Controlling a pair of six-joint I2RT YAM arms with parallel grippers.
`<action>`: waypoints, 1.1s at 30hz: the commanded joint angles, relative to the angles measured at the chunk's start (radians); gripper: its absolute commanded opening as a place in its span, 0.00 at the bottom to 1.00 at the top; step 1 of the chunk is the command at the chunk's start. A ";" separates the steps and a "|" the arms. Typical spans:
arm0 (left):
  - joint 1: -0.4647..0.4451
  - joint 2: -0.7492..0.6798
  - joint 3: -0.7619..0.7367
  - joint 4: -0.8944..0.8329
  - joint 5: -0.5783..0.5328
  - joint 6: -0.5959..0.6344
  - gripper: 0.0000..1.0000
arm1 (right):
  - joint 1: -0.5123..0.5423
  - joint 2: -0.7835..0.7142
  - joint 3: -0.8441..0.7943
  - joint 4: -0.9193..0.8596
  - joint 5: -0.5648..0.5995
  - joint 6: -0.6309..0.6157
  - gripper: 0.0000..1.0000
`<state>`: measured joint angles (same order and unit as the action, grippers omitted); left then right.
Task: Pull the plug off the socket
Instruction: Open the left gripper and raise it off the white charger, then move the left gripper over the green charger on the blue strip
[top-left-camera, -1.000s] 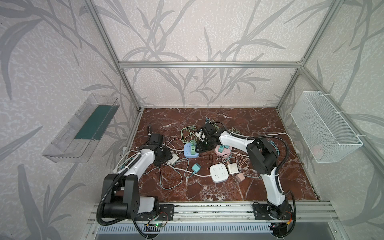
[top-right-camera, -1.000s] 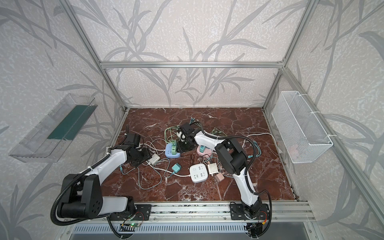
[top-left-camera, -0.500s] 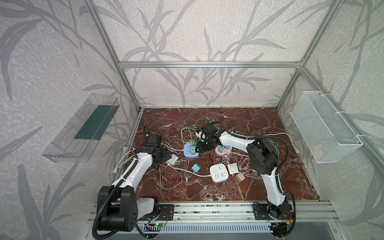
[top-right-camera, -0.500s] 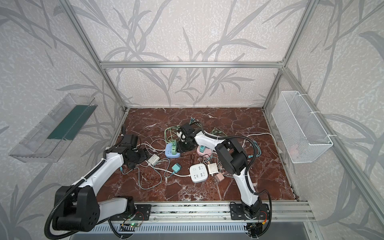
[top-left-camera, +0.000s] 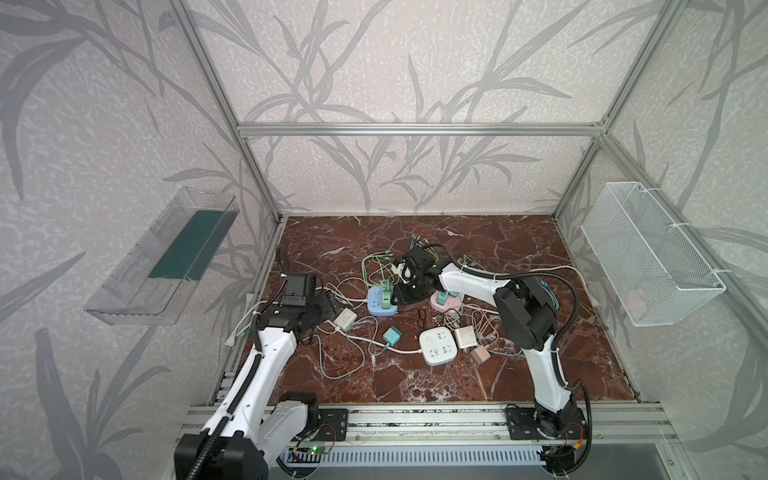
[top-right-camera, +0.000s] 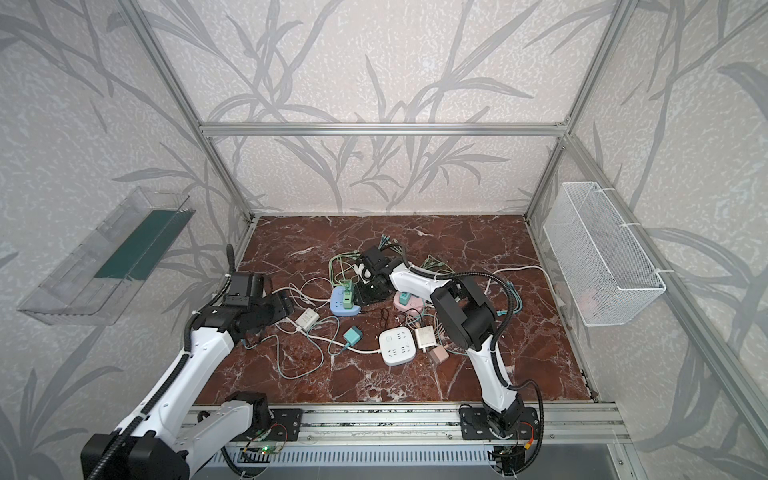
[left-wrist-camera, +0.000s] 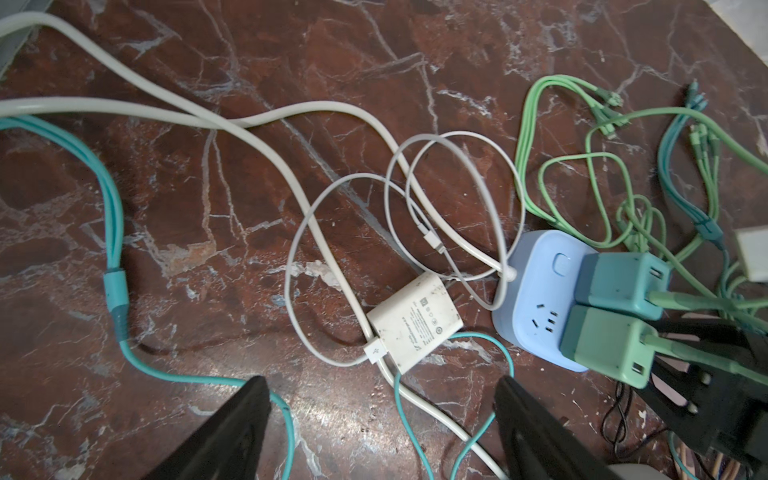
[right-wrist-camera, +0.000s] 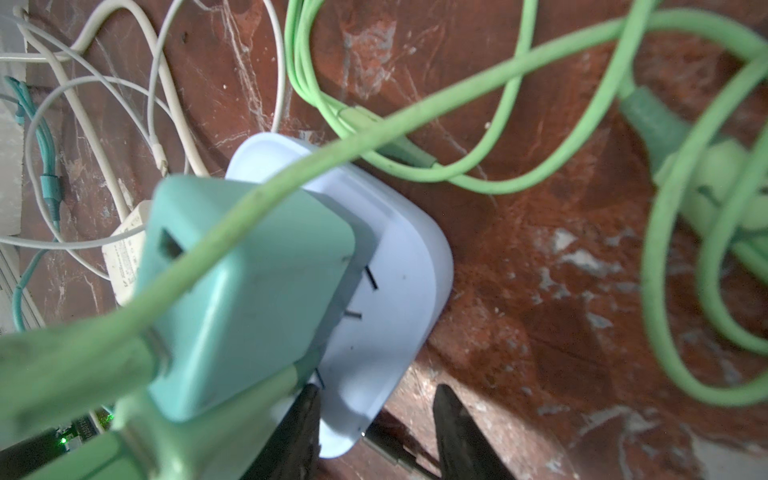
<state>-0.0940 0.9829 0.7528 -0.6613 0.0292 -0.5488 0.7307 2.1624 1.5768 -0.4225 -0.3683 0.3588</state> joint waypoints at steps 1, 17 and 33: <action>-0.077 -0.006 0.037 0.005 -0.042 0.028 0.85 | 0.010 0.002 -0.038 -0.042 0.011 -0.003 0.45; -0.459 0.179 0.099 0.187 -0.152 -0.012 0.82 | -0.006 -0.024 -0.073 -0.002 0.003 0.022 0.40; -0.533 0.427 0.185 0.255 -0.154 -0.029 0.65 | -0.015 -0.041 -0.089 0.007 -0.006 0.022 0.40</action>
<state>-0.6247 1.3914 0.9051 -0.4168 -0.1005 -0.5667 0.7200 2.1357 1.5166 -0.3634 -0.3939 0.3779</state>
